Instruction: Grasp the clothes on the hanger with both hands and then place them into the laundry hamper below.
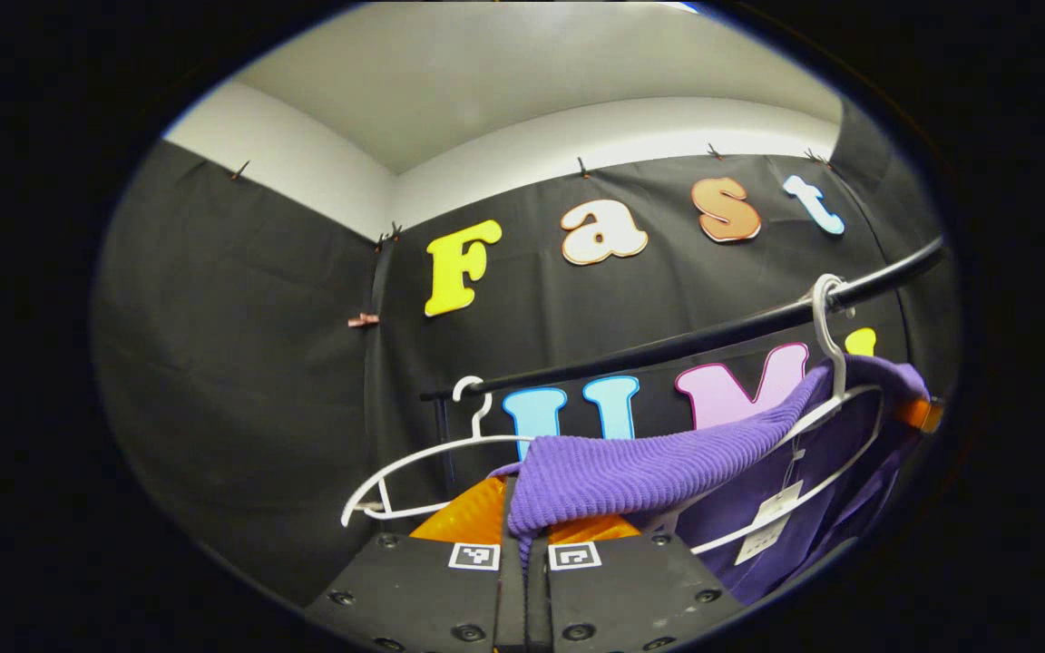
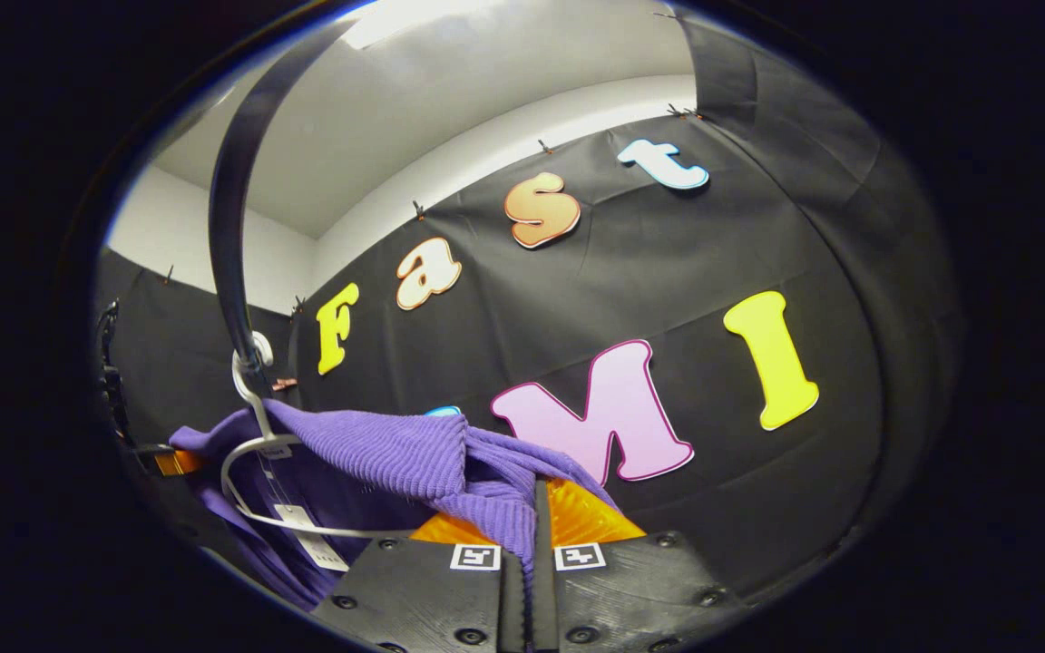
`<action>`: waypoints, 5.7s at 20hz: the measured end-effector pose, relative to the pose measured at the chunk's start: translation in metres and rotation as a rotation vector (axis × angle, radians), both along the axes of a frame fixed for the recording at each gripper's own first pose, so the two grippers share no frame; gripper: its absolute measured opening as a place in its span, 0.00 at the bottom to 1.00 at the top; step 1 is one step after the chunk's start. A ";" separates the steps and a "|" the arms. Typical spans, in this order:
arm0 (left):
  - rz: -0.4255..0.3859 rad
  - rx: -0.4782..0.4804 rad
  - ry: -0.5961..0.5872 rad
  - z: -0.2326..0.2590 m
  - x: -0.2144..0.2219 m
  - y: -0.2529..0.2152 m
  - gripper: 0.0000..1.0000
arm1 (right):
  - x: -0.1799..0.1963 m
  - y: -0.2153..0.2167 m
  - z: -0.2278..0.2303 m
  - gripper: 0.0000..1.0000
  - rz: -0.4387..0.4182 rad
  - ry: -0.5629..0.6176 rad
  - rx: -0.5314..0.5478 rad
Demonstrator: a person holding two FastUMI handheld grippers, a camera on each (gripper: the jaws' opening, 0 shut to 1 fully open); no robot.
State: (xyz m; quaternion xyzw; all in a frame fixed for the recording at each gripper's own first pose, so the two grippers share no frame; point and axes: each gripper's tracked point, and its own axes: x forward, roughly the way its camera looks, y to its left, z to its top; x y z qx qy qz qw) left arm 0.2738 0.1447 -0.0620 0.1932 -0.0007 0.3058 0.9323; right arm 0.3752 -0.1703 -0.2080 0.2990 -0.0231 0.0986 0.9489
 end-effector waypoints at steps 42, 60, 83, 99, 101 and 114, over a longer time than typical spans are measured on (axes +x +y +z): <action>-0.558 -0.738 0.507 -0.153 0.010 0.011 0.06 | 0.071 0.019 -0.007 0.07 0.300 0.140 0.408; -0.446 -1.079 0.488 -0.290 -0.001 -0.122 0.06 | 0.045 -0.026 -0.184 0.07 0.079 0.521 0.163; -0.251 -1.352 0.840 -0.421 -0.143 -0.188 0.06 | -0.304 0.223 -0.305 0.08 0.738 1.199 0.171; -0.067 -1.308 1.028 -0.469 -0.211 -0.178 0.22 | -0.379 0.185 -0.366 0.76 0.666 1.439 -0.061; -0.053 -1.298 1.027 -0.465 -0.214 -0.176 0.73 | -0.382 0.179 -0.362 0.98 0.654 1.453 -0.031; -0.097 -1.330 0.950 -0.447 -0.200 -0.188 0.95 | -0.374 0.174 -0.349 0.98 0.624 1.390 -0.055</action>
